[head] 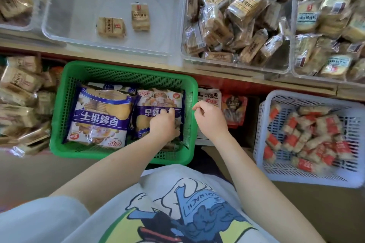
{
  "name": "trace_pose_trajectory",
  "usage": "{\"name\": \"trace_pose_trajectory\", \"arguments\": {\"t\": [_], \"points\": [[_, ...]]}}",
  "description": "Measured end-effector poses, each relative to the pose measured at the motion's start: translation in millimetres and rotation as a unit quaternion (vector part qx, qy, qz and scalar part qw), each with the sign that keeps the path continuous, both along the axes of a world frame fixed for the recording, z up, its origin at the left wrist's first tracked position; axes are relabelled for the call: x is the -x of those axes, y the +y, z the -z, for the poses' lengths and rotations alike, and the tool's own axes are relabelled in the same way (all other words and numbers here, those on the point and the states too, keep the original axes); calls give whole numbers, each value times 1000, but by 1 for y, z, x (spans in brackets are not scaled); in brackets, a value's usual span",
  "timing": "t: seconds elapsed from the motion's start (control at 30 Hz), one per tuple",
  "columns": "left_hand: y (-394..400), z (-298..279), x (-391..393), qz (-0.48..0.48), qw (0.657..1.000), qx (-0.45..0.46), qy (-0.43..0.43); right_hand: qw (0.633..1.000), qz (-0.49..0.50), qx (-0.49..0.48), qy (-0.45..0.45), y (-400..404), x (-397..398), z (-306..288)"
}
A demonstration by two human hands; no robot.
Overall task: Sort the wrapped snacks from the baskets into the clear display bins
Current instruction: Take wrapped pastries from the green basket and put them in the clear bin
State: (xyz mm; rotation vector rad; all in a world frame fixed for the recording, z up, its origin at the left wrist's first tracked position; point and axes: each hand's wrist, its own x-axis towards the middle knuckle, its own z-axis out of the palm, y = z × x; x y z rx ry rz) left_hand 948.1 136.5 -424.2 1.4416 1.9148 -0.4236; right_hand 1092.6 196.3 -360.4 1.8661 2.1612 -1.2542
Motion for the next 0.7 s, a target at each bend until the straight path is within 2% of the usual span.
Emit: {"name": "trace_pose_trajectory", "arguments": {"t": [0.1,0.17,0.23,0.3,0.37,0.43,0.5,0.57,0.6,0.63,0.7], "points": [[12,-22,17,-61,995,-43,-63,1000,17,-5,23,7,1,-11],[23,-47,29,-105,977,-106,-154,999,32,-10,40,12,4,-24],[36,-78,39,-141,942,-186,-241,995,60,-10,77,17,11,-37],[51,-109,43,-165,902,-265,-299,982,100,14,160,25,22,-53],[68,-137,42,-171,867,-315,-347,950,131,53,278,32,34,-71],[82,-159,42,-182,829,-334,-411,921,142,65,358,39,41,-93],[93,-178,44,-198,784,-343,-478,908,138,42,392,50,40,-111],[101,-191,44,-208,755,-347,-516,915,130,2,382,63,35,-124],[103,-196,44,-207,756,-352,-511,922,130,-25,364,71,32,-130],[104,-196,44,-200,774,-359,-481,926,146,-61,342,80,29,-134],[107,-182,49,-157,845,-371,-353,915,214,-167,298,104,21,-140]]}}
